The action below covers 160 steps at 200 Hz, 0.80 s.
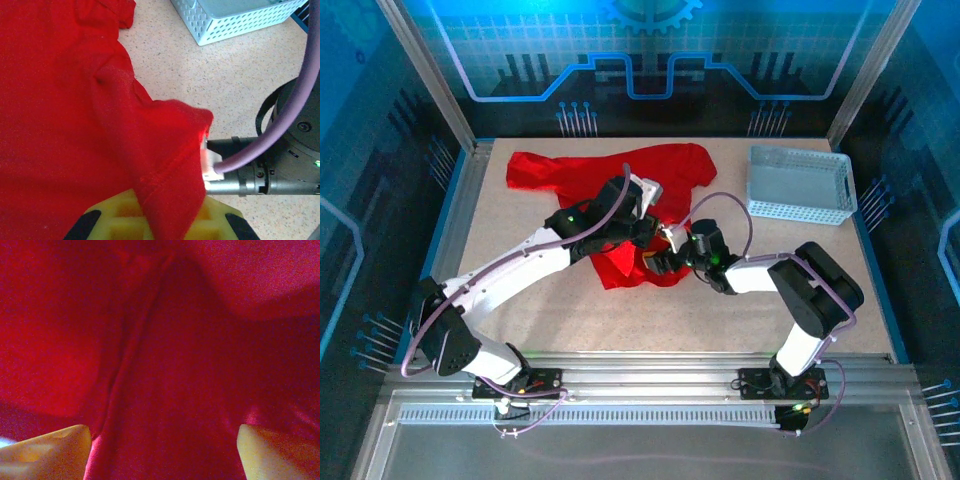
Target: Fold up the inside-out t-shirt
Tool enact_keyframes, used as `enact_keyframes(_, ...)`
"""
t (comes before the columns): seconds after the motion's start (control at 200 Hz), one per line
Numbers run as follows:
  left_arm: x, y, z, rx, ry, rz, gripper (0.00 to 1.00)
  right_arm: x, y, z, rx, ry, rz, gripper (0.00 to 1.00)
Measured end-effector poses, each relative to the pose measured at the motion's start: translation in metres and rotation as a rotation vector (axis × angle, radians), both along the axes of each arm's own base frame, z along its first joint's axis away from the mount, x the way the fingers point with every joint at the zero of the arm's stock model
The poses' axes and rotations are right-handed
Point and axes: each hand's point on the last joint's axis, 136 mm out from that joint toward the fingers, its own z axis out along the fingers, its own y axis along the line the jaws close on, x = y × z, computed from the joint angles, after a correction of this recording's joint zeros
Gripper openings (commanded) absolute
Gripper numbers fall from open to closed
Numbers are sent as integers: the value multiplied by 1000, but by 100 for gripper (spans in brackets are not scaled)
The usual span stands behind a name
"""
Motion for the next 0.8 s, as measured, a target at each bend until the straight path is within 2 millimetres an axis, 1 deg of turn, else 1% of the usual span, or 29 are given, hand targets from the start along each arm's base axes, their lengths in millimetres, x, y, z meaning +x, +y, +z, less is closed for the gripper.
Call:
enact_keyframes(0.09,-1,-2,3,-8,13,-1,0,14,8,11,-5,-43,-74,78)
enact_keyframes(0.175,3,-8,15,-32,13,9,0,25,18,15,-4,-71,-144,78)
enact_keyframes(0.3,7,-18,32,-73,8,21,0,32,25,7,-8,-69,-232,79)
enact_keyframes(0.38,9,-22,42,-97,7,28,0,38,24,0,-17,-59,-291,79)
enact_keyframes(0.48,11,-30,58,-132,-5,32,0,43,19,1,-13,-60,-362,79)
enact_keyframes(0.61,10,-42,76,-166,-17,16,0,53,16,10,-3,-64,-445,80)
enact_keyframes(0.72,6,-55,92,-217,-9,1,0,63,19,25,41,-56,-488,80)
enact_keyframes(0.8,2,-62,105,-254,-10,-6,0,70,22,31,64,-32,-511,81)
